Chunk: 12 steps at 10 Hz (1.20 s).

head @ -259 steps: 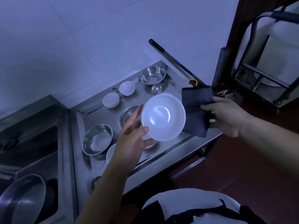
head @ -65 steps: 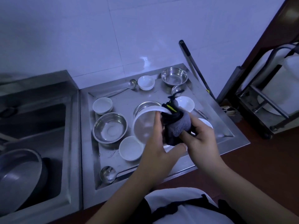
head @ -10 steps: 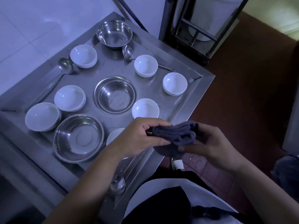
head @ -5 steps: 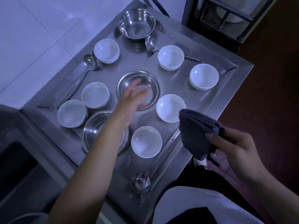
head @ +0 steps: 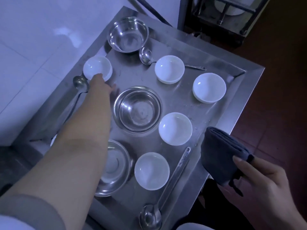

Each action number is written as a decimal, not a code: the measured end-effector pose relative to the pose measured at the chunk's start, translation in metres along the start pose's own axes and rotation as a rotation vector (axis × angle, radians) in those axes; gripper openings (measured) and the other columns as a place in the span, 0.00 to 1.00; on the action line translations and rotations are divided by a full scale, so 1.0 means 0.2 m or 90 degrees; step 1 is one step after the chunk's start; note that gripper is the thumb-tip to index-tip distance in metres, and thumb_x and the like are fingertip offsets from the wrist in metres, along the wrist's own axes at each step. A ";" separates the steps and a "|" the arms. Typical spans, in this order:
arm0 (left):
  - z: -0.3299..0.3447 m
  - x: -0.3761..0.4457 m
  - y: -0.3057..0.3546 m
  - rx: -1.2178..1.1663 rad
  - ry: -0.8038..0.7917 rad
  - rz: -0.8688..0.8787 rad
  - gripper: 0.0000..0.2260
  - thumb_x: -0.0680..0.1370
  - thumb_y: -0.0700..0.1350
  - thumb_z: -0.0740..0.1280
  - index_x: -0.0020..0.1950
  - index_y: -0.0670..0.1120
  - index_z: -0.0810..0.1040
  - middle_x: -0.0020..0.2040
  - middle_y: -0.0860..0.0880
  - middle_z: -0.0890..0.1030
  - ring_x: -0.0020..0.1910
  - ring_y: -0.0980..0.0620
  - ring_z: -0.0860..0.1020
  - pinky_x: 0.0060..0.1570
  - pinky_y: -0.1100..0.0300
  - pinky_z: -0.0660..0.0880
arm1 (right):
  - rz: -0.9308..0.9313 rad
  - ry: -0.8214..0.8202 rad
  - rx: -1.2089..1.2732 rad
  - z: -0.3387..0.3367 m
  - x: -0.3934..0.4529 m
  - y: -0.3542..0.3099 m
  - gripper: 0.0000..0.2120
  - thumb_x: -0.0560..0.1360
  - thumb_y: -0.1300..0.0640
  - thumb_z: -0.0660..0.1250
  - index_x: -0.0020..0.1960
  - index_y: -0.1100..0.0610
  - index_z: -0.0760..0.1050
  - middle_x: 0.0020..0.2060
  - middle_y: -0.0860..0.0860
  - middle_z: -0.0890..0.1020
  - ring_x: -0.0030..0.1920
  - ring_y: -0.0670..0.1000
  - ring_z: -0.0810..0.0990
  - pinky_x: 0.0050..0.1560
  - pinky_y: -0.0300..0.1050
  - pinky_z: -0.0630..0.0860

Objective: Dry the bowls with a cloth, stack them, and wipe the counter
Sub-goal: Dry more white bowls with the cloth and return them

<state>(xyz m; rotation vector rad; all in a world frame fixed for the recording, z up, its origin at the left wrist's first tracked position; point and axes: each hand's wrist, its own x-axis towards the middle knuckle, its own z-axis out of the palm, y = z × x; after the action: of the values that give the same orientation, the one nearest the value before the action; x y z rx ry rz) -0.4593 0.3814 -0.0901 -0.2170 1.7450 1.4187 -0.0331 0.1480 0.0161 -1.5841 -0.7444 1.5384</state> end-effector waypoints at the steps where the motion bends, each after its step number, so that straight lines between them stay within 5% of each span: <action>1: 0.00 0.00 -0.02 0.085 -0.007 0.043 0.08 0.85 0.42 0.57 0.64 0.45 0.69 0.57 0.45 0.77 0.51 0.48 0.80 0.52 0.54 0.83 | 0.027 0.018 0.012 0.03 0.03 0.03 0.25 0.63 0.46 0.80 0.49 0.65 0.82 0.39 0.65 0.78 0.42 0.59 0.72 0.44 0.60 0.66; 2: 0.00 0.03 -0.05 0.128 0.007 0.083 0.08 0.84 0.42 0.59 0.62 0.43 0.71 0.55 0.44 0.78 0.48 0.46 0.80 0.40 0.60 0.80 | 0.032 0.028 -0.005 0.03 0.05 0.01 0.22 0.64 0.50 0.76 0.47 0.68 0.81 0.39 0.67 0.81 0.42 0.55 0.76 0.45 0.55 0.70; 3: -0.04 0.15 -0.06 0.193 -0.019 0.162 0.15 0.82 0.40 0.63 0.65 0.33 0.74 0.62 0.38 0.74 0.61 0.38 0.76 0.38 0.69 0.77 | 0.061 0.049 0.007 0.05 0.10 -0.03 0.22 0.65 0.53 0.73 0.45 0.72 0.79 0.38 0.67 0.81 0.41 0.56 0.77 0.37 0.48 0.76; 4: -0.05 0.10 -0.06 -0.008 0.035 0.119 0.18 0.78 0.34 0.61 0.68 0.37 0.75 0.61 0.39 0.77 0.58 0.40 0.80 0.44 0.54 0.84 | 0.031 0.025 0.024 0.08 0.12 -0.07 0.11 0.70 0.57 0.70 0.42 0.65 0.84 0.37 0.60 0.81 0.39 0.55 0.78 0.34 0.42 0.78; 5: -0.03 -0.11 -0.07 -0.061 0.056 0.166 0.23 0.73 0.29 0.61 0.66 0.42 0.76 0.64 0.38 0.79 0.50 0.44 0.79 0.44 0.47 0.84 | 0.030 0.034 0.049 0.08 0.16 -0.12 0.11 0.77 0.64 0.66 0.43 0.59 0.87 0.38 0.53 0.86 0.37 0.49 0.84 0.38 0.40 0.81; 7: -0.09 -0.66 -0.21 -0.040 -0.096 0.182 0.20 0.74 0.27 0.62 0.62 0.43 0.78 0.59 0.43 0.80 0.51 0.47 0.80 0.47 0.49 0.84 | -0.011 0.053 0.060 0.01 0.20 -0.20 0.10 0.78 0.64 0.67 0.46 0.55 0.87 0.43 0.54 0.87 0.44 0.52 0.86 0.45 0.50 0.84; 8: -0.09 -0.99 -0.33 -0.021 -0.139 0.203 0.23 0.75 0.27 0.63 0.67 0.44 0.78 0.57 0.48 0.81 0.48 0.53 0.81 0.51 0.51 0.83 | -0.069 0.041 0.064 -0.04 0.21 -0.23 0.10 0.78 0.63 0.68 0.55 0.58 0.84 0.50 0.55 0.87 0.53 0.54 0.85 0.57 0.59 0.80; 9: -0.09 -1.29 -0.45 -0.011 -0.217 0.218 0.22 0.76 0.27 0.63 0.61 0.50 0.79 0.50 0.54 0.83 0.50 0.55 0.81 0.52 0.53 0.83 | -0.087 0.000 0.095 -0.11 0.24 -0.26 0.12 0.75 0.58 0.70 0.58 0.57 0.84 0.52 0.57 0.86 0.54 0.58 0.84 0.61 0.64 0.77; 11: -0.01 -1.69 -0.59 -0.046 -0.285 0.190 0.23 0.78 0.29 0.65 0.71 0.46 0.74 0.50 0.54 0.84 0.53 0.54 0.82 0.55 0.51 0.82 | -0.110 -0.042 0.073 -0.20 0.33 -0.39 0.06 0.79 0.63 0.67 0.49 0.61 0.83 0.41 0.56 0.82 0.41 0.54 0.78 0.42 0.53 0.76; 12: 0.05 -1.85 -0.62 -0.062 -0.279 0.194 0.25 0.73 0.33 0.70 0.68 0.47 0.75 0.56 0.47 0.82 0.54 0.52 0.83 0.52 0.52 0.82 | -0.117 -0.099 0.074 -0.27 0.40 -0.50 0.06 0.79 0.62 0.67 0.48 0.62 0.83 0.42 0.58 0.82 0.42 0.55 0.79 0.42 0.53 0.76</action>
<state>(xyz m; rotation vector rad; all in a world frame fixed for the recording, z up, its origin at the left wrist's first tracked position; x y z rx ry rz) -0.1491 0.2141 0.0772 0.3018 1.3860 1.6244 0.0384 0.2606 0.0564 -1.2862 -0.8452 1.5517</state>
